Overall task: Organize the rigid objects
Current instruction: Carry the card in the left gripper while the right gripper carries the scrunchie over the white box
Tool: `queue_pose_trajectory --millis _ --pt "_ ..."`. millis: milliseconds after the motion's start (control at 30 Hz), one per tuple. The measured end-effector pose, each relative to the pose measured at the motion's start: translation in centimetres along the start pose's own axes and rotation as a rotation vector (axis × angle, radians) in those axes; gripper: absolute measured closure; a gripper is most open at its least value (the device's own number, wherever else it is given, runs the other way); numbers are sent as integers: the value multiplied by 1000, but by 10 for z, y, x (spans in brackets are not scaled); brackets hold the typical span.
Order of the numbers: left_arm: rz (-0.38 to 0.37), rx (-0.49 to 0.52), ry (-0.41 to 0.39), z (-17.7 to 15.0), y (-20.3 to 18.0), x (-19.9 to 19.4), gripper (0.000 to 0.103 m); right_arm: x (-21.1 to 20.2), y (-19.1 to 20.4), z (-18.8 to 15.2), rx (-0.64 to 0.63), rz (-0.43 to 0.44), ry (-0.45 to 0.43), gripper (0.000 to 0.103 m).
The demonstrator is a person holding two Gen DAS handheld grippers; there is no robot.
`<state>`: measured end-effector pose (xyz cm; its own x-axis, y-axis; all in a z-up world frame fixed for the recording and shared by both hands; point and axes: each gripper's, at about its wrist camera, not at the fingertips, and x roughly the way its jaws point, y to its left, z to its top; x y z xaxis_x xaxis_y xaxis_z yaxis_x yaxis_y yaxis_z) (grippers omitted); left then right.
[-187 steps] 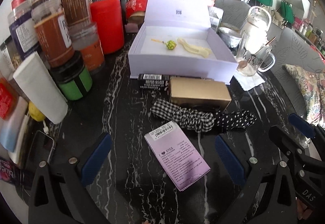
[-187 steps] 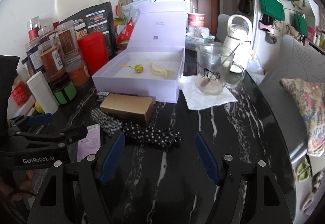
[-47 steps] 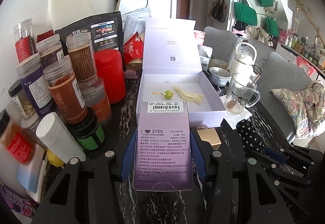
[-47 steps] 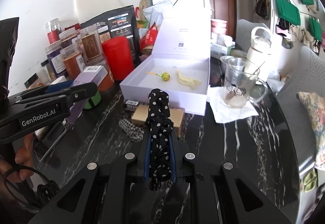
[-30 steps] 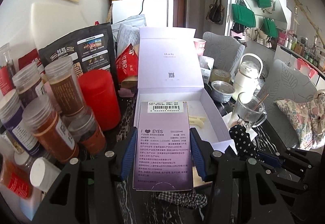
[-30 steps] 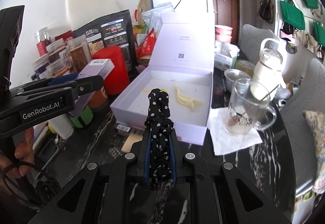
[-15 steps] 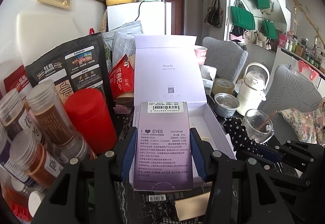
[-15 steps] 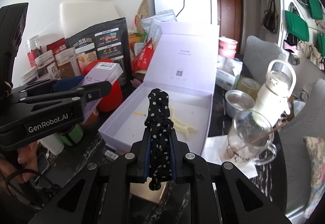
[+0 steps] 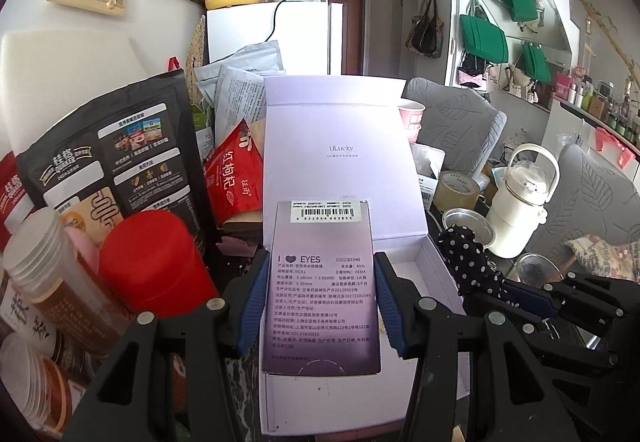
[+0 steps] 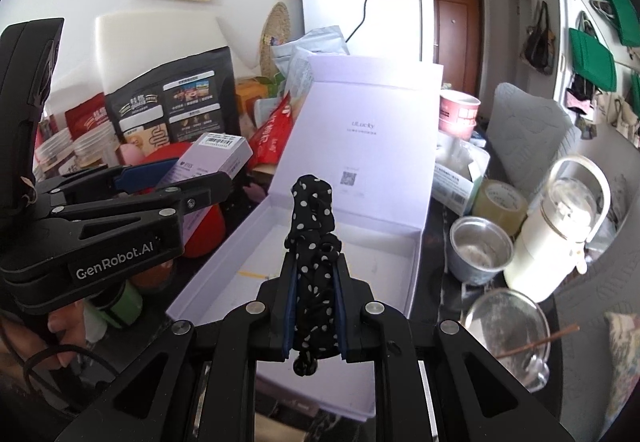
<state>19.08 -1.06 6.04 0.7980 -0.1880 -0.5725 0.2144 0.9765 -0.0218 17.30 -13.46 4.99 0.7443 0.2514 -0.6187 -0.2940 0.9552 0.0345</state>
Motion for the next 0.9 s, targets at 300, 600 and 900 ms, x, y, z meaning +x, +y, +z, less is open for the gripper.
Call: queue_pose_trajectory --millis 300,600,900 --pt "-15 -8 23 15 7 33 53 31 -13 16 21 -3 21 87" --pt "-10 -2 134 7 18 78 53 65 -20 19 36 -19 64 86" --pt "-36 12 279 -9 13 114 53 95 -23 10 32 -28 156 84"
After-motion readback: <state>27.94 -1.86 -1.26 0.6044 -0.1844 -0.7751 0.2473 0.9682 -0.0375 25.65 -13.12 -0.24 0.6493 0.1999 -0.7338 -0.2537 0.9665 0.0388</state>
